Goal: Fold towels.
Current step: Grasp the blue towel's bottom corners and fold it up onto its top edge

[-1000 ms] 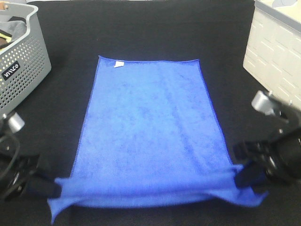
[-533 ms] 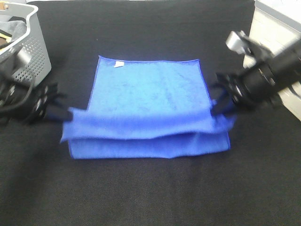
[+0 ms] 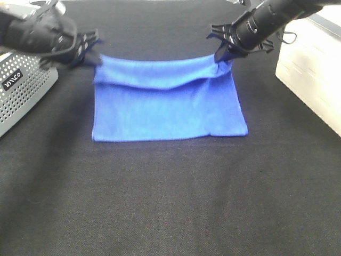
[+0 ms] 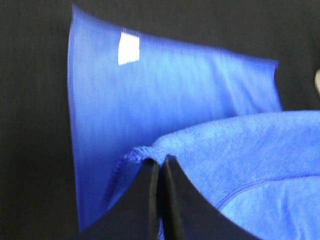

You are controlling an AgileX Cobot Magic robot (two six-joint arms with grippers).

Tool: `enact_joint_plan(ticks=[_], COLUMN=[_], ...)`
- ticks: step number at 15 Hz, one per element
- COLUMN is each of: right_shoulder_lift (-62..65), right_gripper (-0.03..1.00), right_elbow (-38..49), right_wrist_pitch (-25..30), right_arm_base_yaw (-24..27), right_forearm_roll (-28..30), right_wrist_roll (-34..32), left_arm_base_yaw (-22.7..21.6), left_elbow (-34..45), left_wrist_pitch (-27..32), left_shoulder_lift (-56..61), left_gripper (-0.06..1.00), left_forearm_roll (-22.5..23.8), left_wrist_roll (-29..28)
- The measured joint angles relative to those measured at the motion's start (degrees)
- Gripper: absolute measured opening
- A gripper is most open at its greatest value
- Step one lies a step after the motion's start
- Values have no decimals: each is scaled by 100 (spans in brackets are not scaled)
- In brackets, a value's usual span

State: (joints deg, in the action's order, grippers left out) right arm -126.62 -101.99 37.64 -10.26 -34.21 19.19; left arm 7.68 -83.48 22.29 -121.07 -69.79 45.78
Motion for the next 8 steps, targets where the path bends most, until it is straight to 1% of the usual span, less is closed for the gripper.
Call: enact_joint_plan(ticks=[2,3,5,6,7,8], right_shoulder_lift=[-539,-917,-1352,-1513,-1616,-1633], right_gripper=[0,0,0,4,16,37], right_elbow=[-688,-1140,-1427,-1450,-1455,-1455], right_wrist_pitch=[6,0,-69,-195,-309,-361], right_arm_base_yaw=[138,189,189,189,189,189], right_forearm_roll=[46,115,120,138,155,189], right_wrist_roll=[-23,11,23,23,23,23], left_arm_base_yaw=[0,0,0,0,0,0], left_elbow=[-877,-1513,-2137,-2366,-2555,-2670], left_wrist_pitch=[-17,-17,-6,23,23,29], left_shoulder_lift=[-590,-1066,-1633,-1839,-1982,-2051], left_gripper=[0,0,2,8,20,38], left_forearm_roll=[6,6,0,0,0,0], left_wrist_roll=[0,0,0,0,0,0])
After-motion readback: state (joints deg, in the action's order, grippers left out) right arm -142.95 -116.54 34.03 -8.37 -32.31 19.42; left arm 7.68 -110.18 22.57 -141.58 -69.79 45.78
